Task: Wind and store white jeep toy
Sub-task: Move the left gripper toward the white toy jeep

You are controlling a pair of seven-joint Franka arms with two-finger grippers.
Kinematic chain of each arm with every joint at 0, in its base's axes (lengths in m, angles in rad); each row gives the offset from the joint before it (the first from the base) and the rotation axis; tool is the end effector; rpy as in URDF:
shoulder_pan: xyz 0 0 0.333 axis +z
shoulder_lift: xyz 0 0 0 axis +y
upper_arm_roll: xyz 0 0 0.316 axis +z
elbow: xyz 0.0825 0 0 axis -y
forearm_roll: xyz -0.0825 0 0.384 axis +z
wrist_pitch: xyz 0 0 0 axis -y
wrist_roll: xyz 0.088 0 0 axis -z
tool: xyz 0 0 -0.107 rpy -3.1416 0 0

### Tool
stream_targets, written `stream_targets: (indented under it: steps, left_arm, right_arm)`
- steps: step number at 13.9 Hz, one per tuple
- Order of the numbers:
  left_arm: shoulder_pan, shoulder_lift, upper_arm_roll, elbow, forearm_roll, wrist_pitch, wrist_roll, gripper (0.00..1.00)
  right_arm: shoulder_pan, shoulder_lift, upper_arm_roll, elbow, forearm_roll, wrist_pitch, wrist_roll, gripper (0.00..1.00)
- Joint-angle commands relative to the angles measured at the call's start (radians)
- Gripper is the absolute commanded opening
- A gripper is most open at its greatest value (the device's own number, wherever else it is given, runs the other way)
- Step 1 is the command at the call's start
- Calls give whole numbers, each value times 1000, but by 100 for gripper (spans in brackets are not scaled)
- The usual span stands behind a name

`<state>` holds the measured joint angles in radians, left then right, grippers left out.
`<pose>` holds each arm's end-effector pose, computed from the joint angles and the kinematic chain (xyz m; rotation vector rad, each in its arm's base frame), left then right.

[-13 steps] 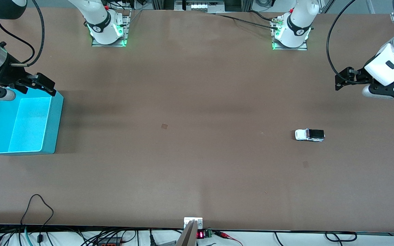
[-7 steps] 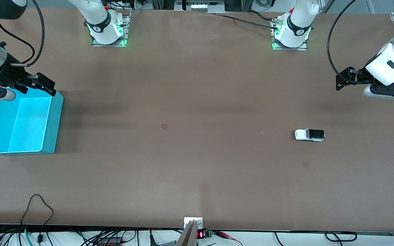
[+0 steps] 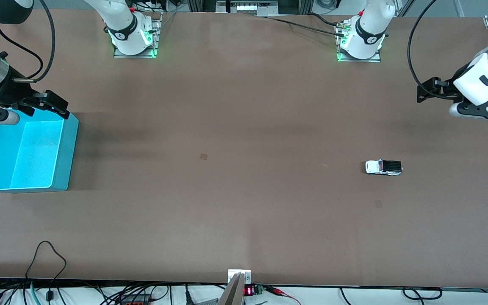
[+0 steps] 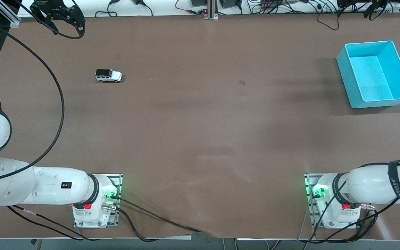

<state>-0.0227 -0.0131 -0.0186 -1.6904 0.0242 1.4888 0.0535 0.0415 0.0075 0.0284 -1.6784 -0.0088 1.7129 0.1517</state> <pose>0.5350 -0.0194 0.5697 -3.1009 0.1475 0.2937 0.5653 0.0387 0.5816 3.1333 -0.1265 0.0436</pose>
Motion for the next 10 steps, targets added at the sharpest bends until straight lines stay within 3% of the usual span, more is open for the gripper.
stream_targets:
  steps: [1,6,10]
  left_arm:
    - [-3,22,-3,37,-21,-50,52,100]
    - [7,48,-3,17,-13,-78,373,100]
    - [13,96,0,-41,-3,65,636,100]
  right_arm:
    - [-2,-21,-1,-21,4,-1,-1,100]
    - [-2,-21,-2,-21,6,-1,-1,100]
    - [-2,-21,-1,-21,6,-1,-1,100]
